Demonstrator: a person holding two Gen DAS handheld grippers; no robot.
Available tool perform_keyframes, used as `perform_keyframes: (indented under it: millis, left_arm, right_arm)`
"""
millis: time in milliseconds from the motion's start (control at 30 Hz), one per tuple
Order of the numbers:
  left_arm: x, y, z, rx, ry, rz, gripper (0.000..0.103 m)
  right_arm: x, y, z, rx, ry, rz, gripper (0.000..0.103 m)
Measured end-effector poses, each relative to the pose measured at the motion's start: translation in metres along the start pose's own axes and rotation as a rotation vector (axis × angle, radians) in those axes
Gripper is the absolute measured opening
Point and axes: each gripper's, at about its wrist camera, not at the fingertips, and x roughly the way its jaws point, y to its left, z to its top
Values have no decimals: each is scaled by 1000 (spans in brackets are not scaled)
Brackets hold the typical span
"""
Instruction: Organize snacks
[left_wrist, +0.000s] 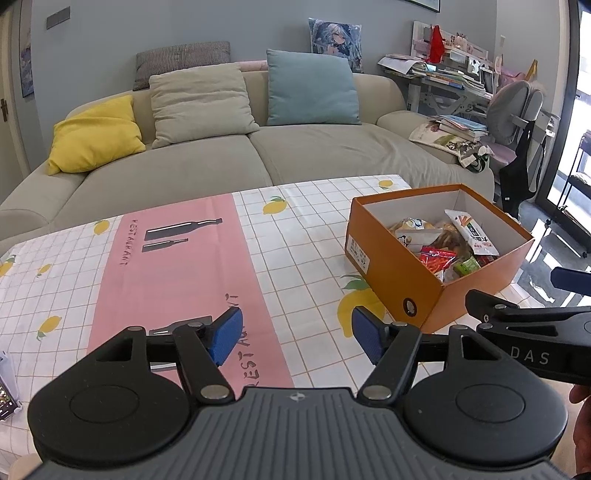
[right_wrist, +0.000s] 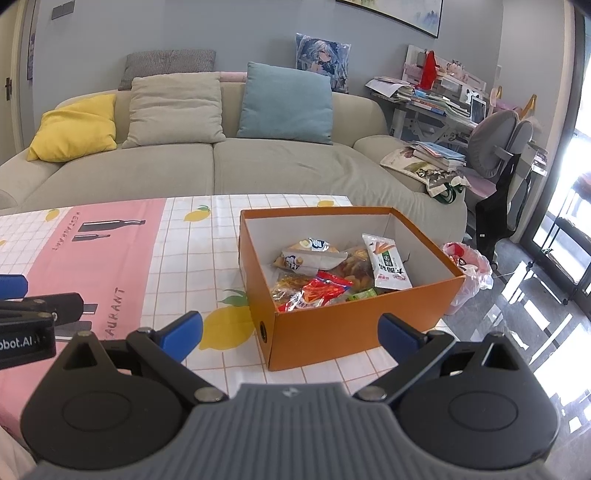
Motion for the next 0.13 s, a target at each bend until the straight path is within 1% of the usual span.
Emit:
perform_keyframes:
  millis: [133]
  left_arm:
    - [2,1,0,-5,3,0,81]
  right_arm:
    - [0,0,0,-1,2,1,99]
